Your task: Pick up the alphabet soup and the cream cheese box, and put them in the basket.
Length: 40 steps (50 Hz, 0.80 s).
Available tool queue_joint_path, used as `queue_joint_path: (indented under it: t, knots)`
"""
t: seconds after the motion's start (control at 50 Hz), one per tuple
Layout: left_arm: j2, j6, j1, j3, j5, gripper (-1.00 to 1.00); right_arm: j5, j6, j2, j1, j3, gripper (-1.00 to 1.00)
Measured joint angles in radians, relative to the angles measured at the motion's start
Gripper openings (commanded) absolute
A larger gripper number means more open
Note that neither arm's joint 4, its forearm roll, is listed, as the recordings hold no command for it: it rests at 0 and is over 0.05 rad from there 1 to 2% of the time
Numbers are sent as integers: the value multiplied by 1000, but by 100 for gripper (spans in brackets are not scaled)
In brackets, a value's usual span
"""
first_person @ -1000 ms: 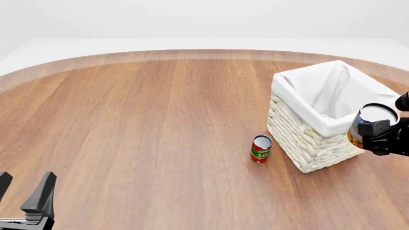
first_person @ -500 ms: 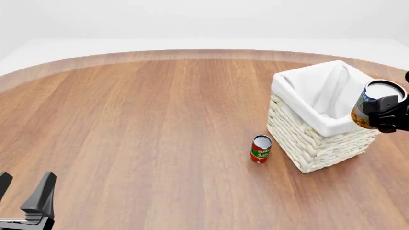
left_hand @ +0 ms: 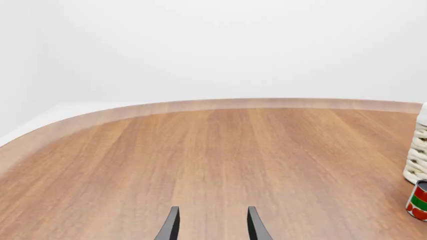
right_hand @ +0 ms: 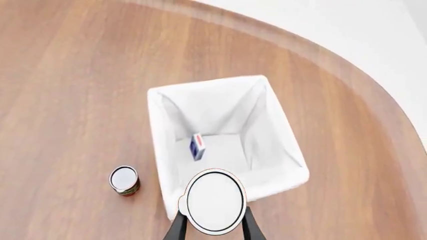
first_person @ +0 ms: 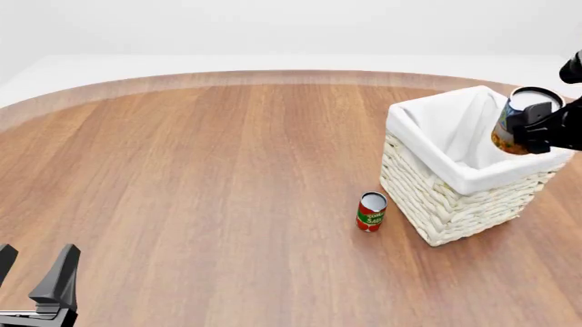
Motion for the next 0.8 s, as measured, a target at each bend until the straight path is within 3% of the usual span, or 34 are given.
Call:
queue_joint_path:
  t: [0.8]
  knots:
    - [0, 0, 0, 0, 0, 100, -101, -44, 205, -8, -48, -100]
